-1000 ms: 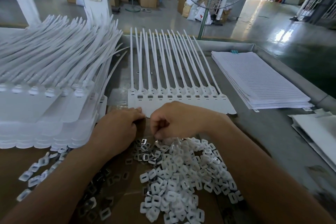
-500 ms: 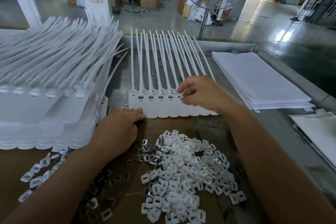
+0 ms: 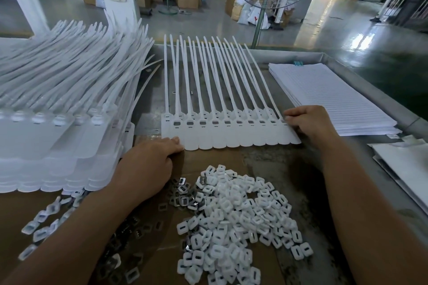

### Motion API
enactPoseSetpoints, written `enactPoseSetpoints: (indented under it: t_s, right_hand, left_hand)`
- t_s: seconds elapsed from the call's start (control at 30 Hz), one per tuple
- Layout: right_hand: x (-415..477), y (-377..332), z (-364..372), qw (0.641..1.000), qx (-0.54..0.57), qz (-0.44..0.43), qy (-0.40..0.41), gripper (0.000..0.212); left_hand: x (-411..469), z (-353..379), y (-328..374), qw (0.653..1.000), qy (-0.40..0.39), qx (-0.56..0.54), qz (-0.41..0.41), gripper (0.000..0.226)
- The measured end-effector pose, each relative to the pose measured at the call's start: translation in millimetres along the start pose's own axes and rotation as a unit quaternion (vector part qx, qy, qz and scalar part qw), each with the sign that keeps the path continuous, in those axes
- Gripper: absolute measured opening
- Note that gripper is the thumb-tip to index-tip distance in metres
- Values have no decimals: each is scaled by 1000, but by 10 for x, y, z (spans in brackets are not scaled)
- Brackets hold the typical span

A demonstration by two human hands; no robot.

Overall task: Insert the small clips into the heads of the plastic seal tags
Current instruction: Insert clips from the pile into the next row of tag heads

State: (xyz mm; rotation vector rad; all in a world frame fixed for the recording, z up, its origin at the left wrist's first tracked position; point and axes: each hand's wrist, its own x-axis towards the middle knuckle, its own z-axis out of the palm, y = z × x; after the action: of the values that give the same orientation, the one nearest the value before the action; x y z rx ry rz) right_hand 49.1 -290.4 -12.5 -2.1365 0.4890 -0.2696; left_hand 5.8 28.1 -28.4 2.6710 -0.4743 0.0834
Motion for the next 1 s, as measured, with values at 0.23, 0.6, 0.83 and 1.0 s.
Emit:
enactPoseSetpoints:
  t_s: [0.23, 0.6, 0.83, 1.0]
  right_hand:
    - [3, 30, -2, 1000, 7, 5, -9, 15]
    - [-21, 79, -13, 989, -130, -67, 10, 21]
    - [-29, 92, 58, 973, -213, -87, 25, 26]
    - [-34, 99, 65, 963, -251, -99, 22, 29]
  left_hand:
    - [4, 5, 3, 1000, -1, 0, 1, 48]
    - [8, 4, 5, 1000, -6, 4, 0, 49]
    - [12, -3, 1, 1000, -7, 3, 3, 48]
    - [15, 4, -6, 1000, -9, -1, 2, 49]
